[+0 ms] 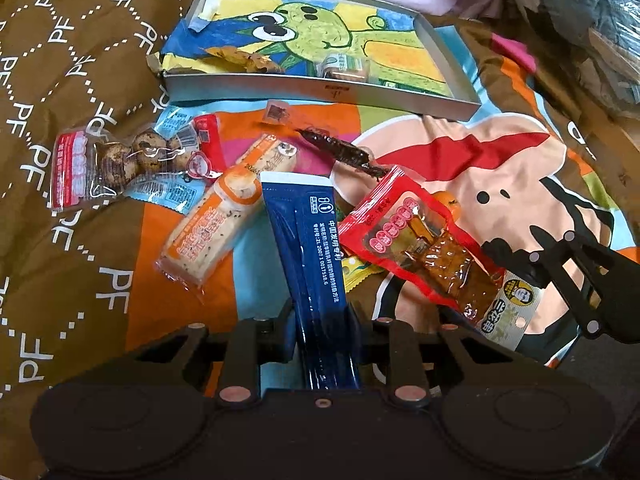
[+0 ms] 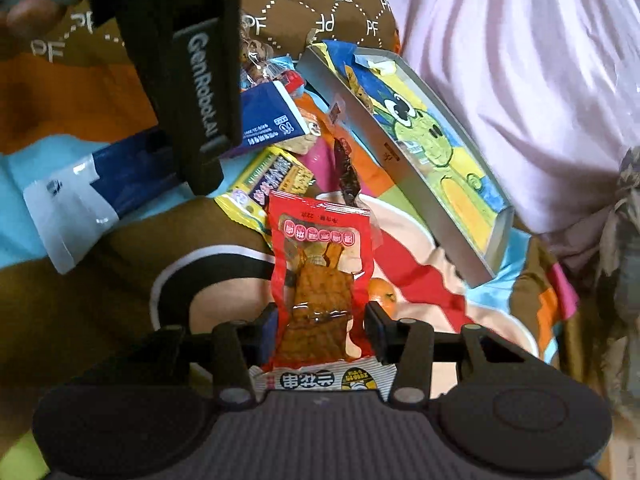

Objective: Organize snacks
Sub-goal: 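Carry the blue pack and red packet into the tray and open both grippers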

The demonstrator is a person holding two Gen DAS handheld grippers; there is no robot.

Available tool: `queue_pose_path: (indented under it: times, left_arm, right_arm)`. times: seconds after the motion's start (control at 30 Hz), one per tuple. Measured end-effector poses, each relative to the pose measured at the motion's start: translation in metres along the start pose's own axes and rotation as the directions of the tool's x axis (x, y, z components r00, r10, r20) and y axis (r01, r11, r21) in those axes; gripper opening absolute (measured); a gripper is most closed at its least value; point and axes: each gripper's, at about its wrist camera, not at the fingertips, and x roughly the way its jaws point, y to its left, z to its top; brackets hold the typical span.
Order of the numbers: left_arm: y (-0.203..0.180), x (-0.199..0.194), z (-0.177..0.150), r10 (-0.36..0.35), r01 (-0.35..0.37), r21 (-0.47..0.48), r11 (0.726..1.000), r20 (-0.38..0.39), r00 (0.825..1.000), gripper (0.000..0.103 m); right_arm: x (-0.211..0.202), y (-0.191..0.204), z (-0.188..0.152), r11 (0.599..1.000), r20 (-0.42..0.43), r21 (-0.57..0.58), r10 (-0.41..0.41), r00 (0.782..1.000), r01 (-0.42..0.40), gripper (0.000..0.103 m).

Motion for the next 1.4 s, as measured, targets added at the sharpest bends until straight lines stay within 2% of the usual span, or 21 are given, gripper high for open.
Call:
queue_pose_path:
  times: [0.17, 0.43, 0.6, 0.77, 0.87, 1.0, 1.03, 1.1, 1.23, 1.27, 1.4]
  left_arm:
    - [0.0, -0.001, 0.001, -0.006, 0.006, -0.006, 1.0, 0.008, 1.0, 0.027]
    - [0.007, -0.01, 0.01, 0.005, 0.0, -0.059, 0.998, 0.077, 0.997, 0.027]
    - [0.013, -0.017, 0.032, -0.001, 0.016, -0.108, 0.994, 0.138, 0.991, 0.027]
    - [0.025, -0.019, 0.069, 0.001, 0.035, -0.169, 0.985, 0.209, 0.978, 0.027]
    - [0.031, -0.017, 0.095, 0.003, 0.049, -0.188, 0.981, 0.267, 0.964, 0.027]
    - [0.036, -0.012, 0.128, 0.009, 0.067, -0.203, 0.977, 0.351, 0.936, 0.027]
    - [0.039, -0.011, 0.134, 0.011, 0.075, -0.214, 0.974, 0.375, 0.927, 0.027]
    - [0.047, -0.01, 0.146, 0.018, 0.102, -0.246, 0.964, 0.442, 0.897, 0.027]
    - [0.067, -0.003, 0.168, 0.05, 0.134, -0.312, 0.941, 0.519, 0.853, 0.027]
    - [0.072, 0.001, 0.174, 0.058, 0.141, -0.329, 0.934, 0.53, 0.846, 0.027]
    - [0.091, 0.02, 0.19, 0.064, 0.181, -0.384, 0.906, 0.544, 0.837, 0.027]
  right_arm:
    - [-0.012, 0.0, -0.002, 0.998, 0.009, -0.031, -0.06, 0.998, 0.06, 0.05]
    - [-0.021, -0.011, -0.002, 0.996, 0.041, 0.028, -0.091, 0.995, 0.09, 0.05]
    - [-0.027, -0.017, 0.002, 0.989, 0.097, 0.062, -0.141, 0.985, 0.135, 0.05]
    - [-0.024, -0.029, 0.012, 0.976, 0.155, 0.096, -0.209, 0.966, 0.195, 0.05]
    - [-0.016, -0.038, 0.021, 0.964, 0.188, 0.117, -0.256, 0.948, 0.237, 0.05]
    - [0.001, -0.056, 0.037, 0.945, 0.226, 0.187, -0.307, 0.925, 0.268, 0.05]
    - [0.006, -0.06, 0.041, 0.94, 0.231, 0.205, -0.319, 0.919, 0.274, 0.05]
    - [0.018, -0.07, 0.05, 0.928, 0.24, 0.245, -0.337, 0.91, 0.28, 0.05]
    - [0.042, -0.084, 0.067, 0.914, 0.254, 0.289, -0.36, 0.898, 0.285, 0.05]
    - [0.049, -0.087, 0.071, 0.912, 0.255, 0.294, -0.364, 0.896, 0.287, 0.05]
    - [0.078, -0.101, 0.087, 0.902, 0.242, 0.332, -0.365, 0.899, 0.277, 0.05]
